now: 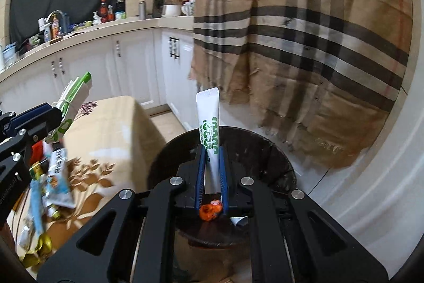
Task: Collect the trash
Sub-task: 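Move both tools over the bin and open both grippers to drop the items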
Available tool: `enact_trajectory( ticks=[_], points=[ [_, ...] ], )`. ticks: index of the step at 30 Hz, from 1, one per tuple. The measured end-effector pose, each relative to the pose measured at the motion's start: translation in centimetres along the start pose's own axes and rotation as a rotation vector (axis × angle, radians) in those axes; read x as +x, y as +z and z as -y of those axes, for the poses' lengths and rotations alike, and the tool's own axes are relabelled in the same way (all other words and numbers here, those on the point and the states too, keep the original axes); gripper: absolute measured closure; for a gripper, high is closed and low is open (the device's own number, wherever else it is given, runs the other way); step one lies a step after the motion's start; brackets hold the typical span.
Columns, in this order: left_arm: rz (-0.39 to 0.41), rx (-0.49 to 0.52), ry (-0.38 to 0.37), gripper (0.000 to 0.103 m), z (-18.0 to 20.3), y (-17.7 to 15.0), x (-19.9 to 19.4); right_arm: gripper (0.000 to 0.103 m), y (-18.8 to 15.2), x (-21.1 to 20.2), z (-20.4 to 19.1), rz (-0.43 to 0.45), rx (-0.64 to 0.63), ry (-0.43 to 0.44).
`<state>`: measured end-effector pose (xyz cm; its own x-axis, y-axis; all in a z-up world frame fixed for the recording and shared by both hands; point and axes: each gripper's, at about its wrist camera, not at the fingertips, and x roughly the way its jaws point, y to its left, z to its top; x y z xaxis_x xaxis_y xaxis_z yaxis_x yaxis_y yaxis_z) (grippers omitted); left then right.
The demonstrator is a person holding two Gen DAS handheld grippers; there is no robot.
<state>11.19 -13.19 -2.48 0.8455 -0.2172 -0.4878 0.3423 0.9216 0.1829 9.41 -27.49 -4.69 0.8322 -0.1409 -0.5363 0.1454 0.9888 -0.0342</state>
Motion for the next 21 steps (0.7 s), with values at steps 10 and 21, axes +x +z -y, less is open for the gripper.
enact_trajectory(
  ticks=[10, 21],
  points=[
    [-0.029, 0.042, -0.040, 0.085, 2.8, 1.8, 4.4, 0.092, 0.4, 3.9, 2.3, -0.022, 0.040, -0.048],
    [-0.077, 0.026, -0.036, 0.063, 3.4, 2.4, 7.1, 0.055, -0.3, 5.6, 3.6, -0.033, 0.060, -0.105]
  ],
)
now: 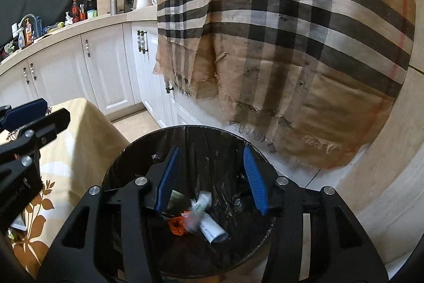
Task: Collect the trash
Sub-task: 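Move both tools over the bin and open both grippers to drop the items, then return to the table and grasp the white printed tube with the right gripper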
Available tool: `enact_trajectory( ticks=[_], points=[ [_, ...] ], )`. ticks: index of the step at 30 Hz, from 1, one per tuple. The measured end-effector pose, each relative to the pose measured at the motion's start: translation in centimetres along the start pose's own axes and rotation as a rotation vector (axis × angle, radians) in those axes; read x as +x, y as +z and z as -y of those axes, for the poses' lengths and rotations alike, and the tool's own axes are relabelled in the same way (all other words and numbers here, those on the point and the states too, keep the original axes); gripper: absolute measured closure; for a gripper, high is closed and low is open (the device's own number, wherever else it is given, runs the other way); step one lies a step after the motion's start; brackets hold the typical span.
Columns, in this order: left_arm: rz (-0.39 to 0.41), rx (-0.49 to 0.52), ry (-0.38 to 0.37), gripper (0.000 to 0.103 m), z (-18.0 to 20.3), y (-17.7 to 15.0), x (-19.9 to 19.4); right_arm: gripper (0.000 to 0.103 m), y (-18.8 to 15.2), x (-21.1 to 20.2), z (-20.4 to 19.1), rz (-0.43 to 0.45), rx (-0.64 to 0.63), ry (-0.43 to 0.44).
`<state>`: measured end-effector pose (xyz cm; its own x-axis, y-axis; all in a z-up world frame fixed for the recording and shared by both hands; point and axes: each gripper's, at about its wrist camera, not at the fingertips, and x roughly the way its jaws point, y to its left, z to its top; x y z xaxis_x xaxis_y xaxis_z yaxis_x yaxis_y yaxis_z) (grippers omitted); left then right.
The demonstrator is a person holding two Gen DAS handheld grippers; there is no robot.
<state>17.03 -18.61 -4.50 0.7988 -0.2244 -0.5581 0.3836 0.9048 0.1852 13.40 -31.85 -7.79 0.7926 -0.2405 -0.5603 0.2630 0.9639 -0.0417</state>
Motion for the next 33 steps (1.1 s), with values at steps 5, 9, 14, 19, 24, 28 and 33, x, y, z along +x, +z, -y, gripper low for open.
enact_trajectory(
  ticks=[5, 9, 14, 19, 24, 28, 33],
  points=[
    [0.022, -0.041, 0.013, 0.057, -1.7, 0.2, -1.7, 0.052, -0.1, -0.8, -0.3, 0.001, -0.009, 0.002],
    [0.036, -0.069, 0.036, 0.047, -3.4, 0.0, -3.6, 0.044, -0.2, -2.3, -1.1, 0.004, -0.019, 0.020],
    [0.047, -0.130, 0.101, 0.042, -6.8, -1.5, -7.0, 0.040, -0.7, -4.9, -3.0, 0.012, -0.043, 0.068],
    [0.027, -0.177, 0.186, 0.041, -10.4, -4.7, -10.3, 0.039, -1.3, -7.4, -5.5, 0.006, -0.076, 0.131],
    [-0.010, -0.226, 0.264, 0.041, -13.7, -8.4, -13.3, 0.039, -2.0, -10.0, -8.5, 0.005, -0.112, 0.204],
    [-0.048, -0.269, 0.332, 0.041, -16.0, -11.4, -15.4, 0.039, -2.9, -11.5, -11.2, -0.008, -0.150, 0.256],
    [-0.085, -0.305, 0.402, 0.040, -18.4, -14.8, -17.5, 0.039, -3.9, -12.1, -14.6, -0.030, -0.202, 0.306]
  ],
)
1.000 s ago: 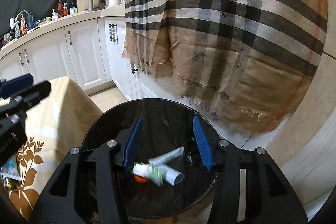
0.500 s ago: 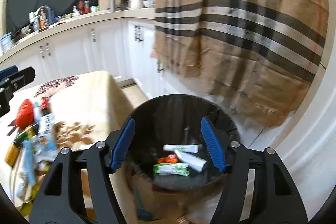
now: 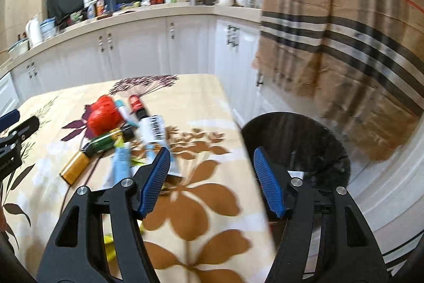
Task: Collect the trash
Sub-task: 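Return to the table and grasp the white printed tube with the right gripper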
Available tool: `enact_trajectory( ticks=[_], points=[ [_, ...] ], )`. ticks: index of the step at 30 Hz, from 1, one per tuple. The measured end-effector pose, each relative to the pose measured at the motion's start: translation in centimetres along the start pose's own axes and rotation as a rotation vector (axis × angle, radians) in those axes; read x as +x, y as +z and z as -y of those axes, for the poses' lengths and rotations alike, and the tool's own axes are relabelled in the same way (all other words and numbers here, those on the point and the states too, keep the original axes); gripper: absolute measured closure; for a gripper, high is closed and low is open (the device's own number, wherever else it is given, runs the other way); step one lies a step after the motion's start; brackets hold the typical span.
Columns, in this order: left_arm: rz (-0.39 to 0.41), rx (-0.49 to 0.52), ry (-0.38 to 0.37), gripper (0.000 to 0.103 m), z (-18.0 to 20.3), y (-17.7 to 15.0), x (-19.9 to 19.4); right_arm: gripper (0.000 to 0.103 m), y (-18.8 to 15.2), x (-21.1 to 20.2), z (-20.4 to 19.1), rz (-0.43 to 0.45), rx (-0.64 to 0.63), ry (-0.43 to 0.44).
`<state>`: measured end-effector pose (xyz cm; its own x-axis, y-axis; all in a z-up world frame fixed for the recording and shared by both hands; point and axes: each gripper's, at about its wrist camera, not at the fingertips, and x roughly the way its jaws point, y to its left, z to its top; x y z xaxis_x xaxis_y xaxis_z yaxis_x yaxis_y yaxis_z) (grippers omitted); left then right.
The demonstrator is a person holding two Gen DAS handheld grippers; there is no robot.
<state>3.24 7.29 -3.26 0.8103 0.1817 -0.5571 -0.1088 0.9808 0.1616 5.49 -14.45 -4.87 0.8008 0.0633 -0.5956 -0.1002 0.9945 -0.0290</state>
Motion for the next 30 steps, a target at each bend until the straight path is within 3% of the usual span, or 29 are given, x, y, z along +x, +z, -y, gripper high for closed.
enact_trajectory(
  ticks=[7, 12, 17, 19, 20, 25, 30],
  points=[
    [-0.038, -0.050, 0.094, 0.040, -4.9, -2.4, -0.1, 0.039, 0.8, 2.6, -3.4, -0.039, -0.065, 0.028],
    [-0.062, -0.083, 0.118, 0.040, -6.8, -2.8, 0.6, 0.039, 1.4, 5.6, -4.5, -0.102, -0.096, 0.037],
    [-0.073, -0.089, 0.107, 0.040, -6.8, -2.8, 1.0, 0.041, 1.7, 7.9, -4.9, -0.170, -0.110, 0.041],
    [-0.076, -0.086, 0.093, 0.039, -6.5, -2.8, 1.3, 0.065, 1.6, 8.4, -4.9, -0.193, -0.106, 0.065],
    [-0.077, -0.083, 0.087, 0.039, -6.3, -2.7, 1.4, 0.067, 1.6, 8.6, -4.8, -0.205, -0.101, 0.076],
    [-0.080, -0.064, 0.053, 0.039, -4.6, -2.5, 1.6, 0.069, 1.4, 8.2, -4.3, -0.197, -0.083, 0.099],
    [-0.082, -0.053, -0.013, 0.039, -2.7, -2.1, 1.6, 0.069, 1.4, 6.3, -3.0, -0.140, -0.063, 0.068]
  ],
)
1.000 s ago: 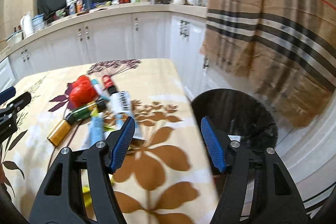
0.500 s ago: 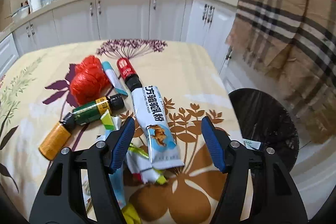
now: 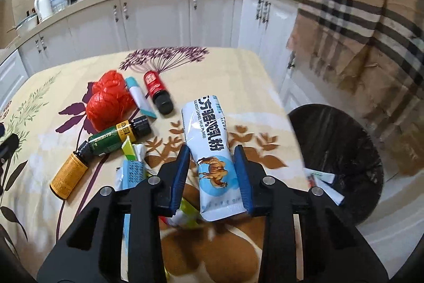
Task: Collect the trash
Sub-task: 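Return to the table and grasp the white printed tube with the right gripper, then grasp the yellow-labelled bottle with the left gripper while the right gripper holds the tube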
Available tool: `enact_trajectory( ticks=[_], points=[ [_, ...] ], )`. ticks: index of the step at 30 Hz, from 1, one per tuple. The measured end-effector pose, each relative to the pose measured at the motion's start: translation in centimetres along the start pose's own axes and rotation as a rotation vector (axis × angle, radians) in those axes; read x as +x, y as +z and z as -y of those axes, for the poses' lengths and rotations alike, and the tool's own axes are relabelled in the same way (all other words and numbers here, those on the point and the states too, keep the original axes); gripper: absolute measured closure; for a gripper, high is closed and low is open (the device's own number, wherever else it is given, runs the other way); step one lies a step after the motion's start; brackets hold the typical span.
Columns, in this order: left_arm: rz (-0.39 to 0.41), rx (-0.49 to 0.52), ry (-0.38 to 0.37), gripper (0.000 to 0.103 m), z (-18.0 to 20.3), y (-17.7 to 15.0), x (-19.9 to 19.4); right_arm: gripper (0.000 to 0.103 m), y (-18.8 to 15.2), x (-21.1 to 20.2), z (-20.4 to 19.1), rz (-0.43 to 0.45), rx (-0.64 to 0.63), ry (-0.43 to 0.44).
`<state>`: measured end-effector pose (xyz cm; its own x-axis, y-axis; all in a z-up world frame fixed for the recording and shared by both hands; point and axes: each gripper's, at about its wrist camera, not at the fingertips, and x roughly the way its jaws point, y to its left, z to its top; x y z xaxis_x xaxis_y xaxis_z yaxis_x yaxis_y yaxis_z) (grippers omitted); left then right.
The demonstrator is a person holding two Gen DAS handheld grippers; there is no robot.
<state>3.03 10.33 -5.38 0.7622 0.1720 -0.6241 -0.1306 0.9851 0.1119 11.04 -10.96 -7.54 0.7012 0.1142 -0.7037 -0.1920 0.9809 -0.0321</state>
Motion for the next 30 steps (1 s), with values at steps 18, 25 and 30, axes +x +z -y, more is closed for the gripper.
enact_trajectory(
  ticks=[18, 25, 30],
  points=[
    [-0.085, 0.131, -0.120, 0.047, 7.9, -0.1, 2.7, 0.069, -3.4, -3.5, 7.4, 0.056, 0.088, -0.136],
    [-0.142, 0.149, -0.149, 0.077, 8.5, -0.6, 3.7, 0.069, -3.6, -3.5, 8.0, 0.062, 0.104, -0.118],
    [-0.125, 0.156, -0.154, 0.078, 8.6, -0.7, 3.2, 0.069, -3.6, -3.6, 8.0, 0.071, 0.105, -0.113]
  ],
)
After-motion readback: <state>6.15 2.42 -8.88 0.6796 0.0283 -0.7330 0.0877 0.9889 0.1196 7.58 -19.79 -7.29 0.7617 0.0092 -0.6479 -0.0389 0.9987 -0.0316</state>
